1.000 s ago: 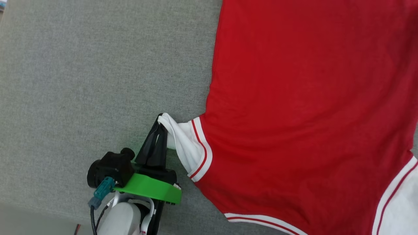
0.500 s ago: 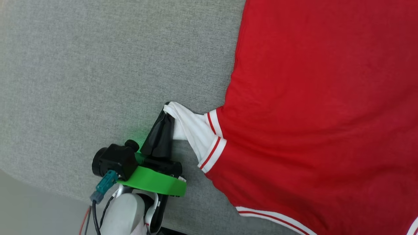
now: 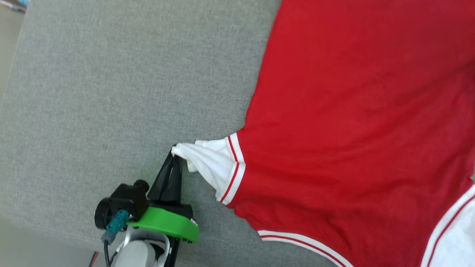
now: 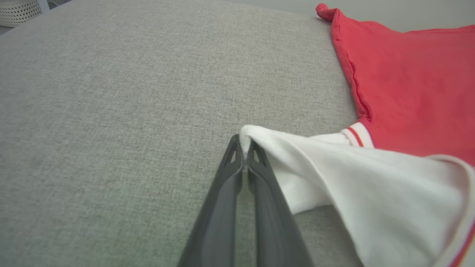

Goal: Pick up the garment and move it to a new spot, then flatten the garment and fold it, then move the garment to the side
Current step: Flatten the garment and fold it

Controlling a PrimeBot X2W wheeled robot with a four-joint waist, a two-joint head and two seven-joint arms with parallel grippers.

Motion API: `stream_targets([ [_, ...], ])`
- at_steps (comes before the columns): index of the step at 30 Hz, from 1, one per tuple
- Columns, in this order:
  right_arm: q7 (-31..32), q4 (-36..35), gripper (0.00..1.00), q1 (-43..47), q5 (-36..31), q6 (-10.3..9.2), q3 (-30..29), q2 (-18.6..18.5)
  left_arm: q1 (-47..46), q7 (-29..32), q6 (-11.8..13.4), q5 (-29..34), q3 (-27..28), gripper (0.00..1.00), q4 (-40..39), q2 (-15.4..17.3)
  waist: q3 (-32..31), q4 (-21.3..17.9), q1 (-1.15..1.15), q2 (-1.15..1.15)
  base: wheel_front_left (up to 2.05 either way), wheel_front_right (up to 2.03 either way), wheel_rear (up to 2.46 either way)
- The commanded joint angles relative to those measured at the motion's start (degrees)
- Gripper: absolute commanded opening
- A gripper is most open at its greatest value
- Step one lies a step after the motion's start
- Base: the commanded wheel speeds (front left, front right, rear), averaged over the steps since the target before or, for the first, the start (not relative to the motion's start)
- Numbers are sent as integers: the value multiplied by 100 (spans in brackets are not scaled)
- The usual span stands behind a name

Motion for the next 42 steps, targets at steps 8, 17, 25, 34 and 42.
stream_targets([
  [8,-731,-810,0,1848,631,-2,-142,-819,471,5,-16,69,241,0,153,12,-1039,-567,0,0,0,0,0],
  [17,-1342,-1072,0,4400,985,-2,-972,-832,853,5,25,98,502,0,198,49,-1434,-920,0,0,0,0,0],
  [25,-1302,-1125,0,6304,870,-2,-1460,-115,916,5,-1,138,576,0,233,65,-1483,-1045,0,0,0,0,0],
  [34,-1267,-1102,100,6722,401,-2,-1744,544,872,5,-33,172,622,0,296,75,-1492,-1072,0,0,0,0,0],
  [42,-1147,-2621,100,5762,-119,-2,-2979,205,766,5,-66,268,512,0,218,67,-1440,-925,0,0,0,0,0],
])
